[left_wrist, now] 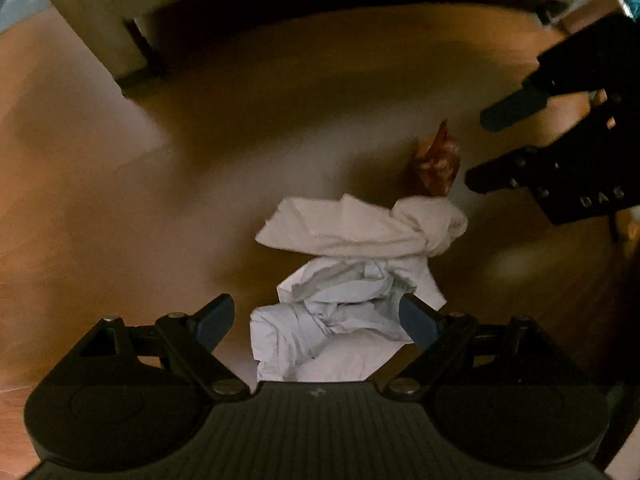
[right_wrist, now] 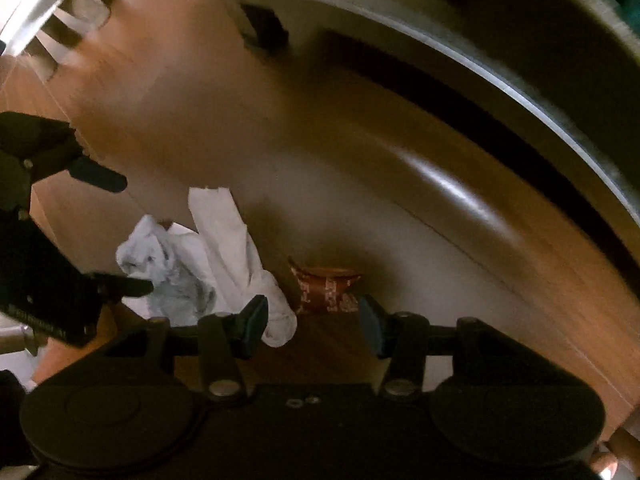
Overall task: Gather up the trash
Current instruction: 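Grasp the crumpled white tissue with the left tool while the right tool grasps the red snack wrapper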
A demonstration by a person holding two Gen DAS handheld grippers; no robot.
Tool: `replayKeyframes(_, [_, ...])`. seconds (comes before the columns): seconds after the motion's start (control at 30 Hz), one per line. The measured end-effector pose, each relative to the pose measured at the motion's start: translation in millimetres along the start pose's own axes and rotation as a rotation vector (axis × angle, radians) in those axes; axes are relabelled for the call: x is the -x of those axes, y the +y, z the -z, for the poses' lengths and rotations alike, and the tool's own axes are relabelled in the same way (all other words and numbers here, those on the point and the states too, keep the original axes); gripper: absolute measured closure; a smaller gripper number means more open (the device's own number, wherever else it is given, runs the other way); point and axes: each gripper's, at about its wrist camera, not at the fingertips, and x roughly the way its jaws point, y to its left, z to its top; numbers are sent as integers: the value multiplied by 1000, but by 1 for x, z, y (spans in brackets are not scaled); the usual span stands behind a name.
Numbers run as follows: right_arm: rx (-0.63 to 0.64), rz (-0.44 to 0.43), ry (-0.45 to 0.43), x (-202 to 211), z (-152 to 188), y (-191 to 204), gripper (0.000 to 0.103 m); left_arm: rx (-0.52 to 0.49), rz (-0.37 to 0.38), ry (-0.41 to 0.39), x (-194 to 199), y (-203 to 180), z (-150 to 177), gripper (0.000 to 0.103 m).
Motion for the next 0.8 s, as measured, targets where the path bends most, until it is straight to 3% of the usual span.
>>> replayKeyframes(0.27, [-33, 21, 43, -33, -7, -4, 53, 18, 24, 29, -26, 3, -2, 15])
replayKeyframes(0.33, [-36, 25, 56, -39, -8, -6, 54, 35, 31, 40, -31, 4, -3, 24])
replayKeyframes(0.47, [-43, 27, 41, -43, -9, -8, 56, 66, 41, 54, -36, 9, -4, 30])
replayKeyframes(0.57, [-41, 29, 33, -43, -9, -8, 58, 89, 47, 53, -36, 12, -6, 44])
replayKeyframes(0.6, [-33, 34, 30, -43, -9, -8, 58, 101, 61, 54, -37, 12, -6, 70])
replayKeyframes(0.73, [-31, 46, 26, -41, -8, -7, 72, 143, 74, 67, -40, 20, -9, 73])
replayKeyframes(0.8, [-30, 51, 15, -39, -7, -5, 73, 154, 83, 63, -37, 22, -9, 77])
